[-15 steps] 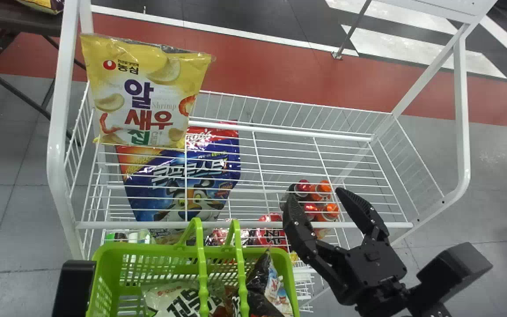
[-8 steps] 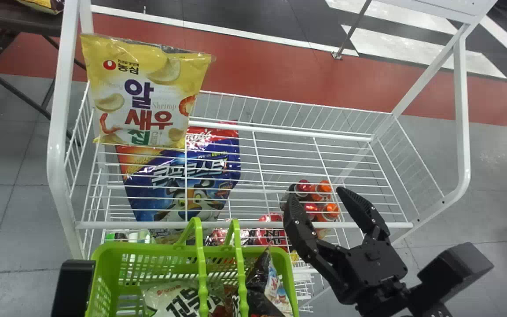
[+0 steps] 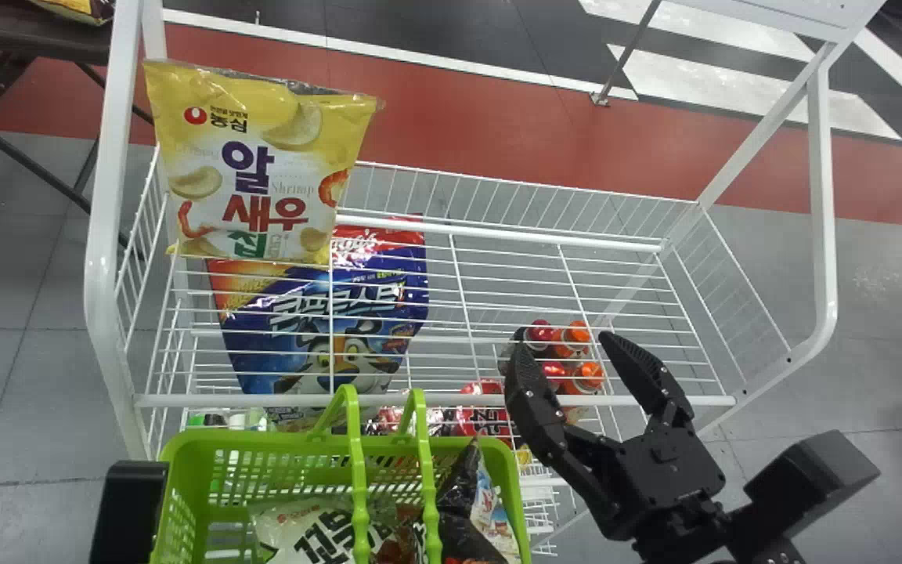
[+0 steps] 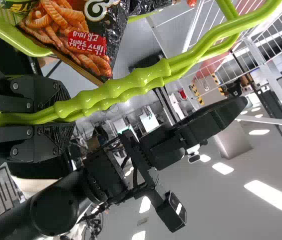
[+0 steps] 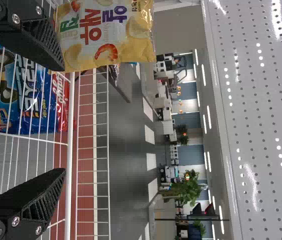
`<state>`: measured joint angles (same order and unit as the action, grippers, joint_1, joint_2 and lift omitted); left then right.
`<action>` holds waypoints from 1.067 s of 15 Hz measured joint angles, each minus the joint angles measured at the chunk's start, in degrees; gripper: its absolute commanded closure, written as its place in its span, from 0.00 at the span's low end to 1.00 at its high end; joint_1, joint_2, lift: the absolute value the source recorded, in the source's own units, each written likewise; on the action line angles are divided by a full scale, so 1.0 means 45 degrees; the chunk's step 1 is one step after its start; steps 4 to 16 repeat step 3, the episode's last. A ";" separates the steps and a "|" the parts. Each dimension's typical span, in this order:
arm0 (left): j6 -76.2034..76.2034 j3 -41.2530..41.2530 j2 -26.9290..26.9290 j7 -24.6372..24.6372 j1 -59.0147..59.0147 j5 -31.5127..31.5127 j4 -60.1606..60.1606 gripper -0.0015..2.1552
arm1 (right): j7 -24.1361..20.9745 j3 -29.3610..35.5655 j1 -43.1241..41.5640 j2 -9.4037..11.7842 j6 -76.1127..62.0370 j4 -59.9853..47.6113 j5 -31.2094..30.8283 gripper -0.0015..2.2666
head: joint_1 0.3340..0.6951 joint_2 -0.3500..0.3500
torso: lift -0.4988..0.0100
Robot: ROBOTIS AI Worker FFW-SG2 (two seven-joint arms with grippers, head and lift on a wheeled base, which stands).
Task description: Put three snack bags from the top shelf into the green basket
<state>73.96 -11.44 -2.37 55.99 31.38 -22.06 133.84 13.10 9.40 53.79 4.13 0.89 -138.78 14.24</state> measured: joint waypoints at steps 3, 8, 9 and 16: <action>0.0006 0.0000 0.0000 0.0003 0.0000 0.0000 0.0032 0.82 | 0.0000 0.0000 0.0004 0.0003 -0.0011 -0.0009 0.0004 0.04 | 1.00 0.00 | 0.89; 0.0006 0.0000 0.0000 0.0003 0.0000 0.0000 0.0032 0.82 | 0.0000 0.0000 0.0004 0.0003 -0.0011 -0.0009 0.0004 0.04 | 1.00 0.00 | 0.89; 0.0006 0.0000 0.0000 0.0003 0.0000 0.0000 0.0032 0.82 | 0.0000 0.0000 0.0004 0.0003 -0.0011 -0.0009 0.0004 0.04 | 1.00 0.00 | 0.89; 0.0006 0.0000 0.0000 0.0003 0.0000 0.0000 0.0032 0.82 | 0.0000 0.0000 0.0004 0.0003 -0.0011 -0.0009 0.0004 0.04 | 1.00 0.00 | 0.89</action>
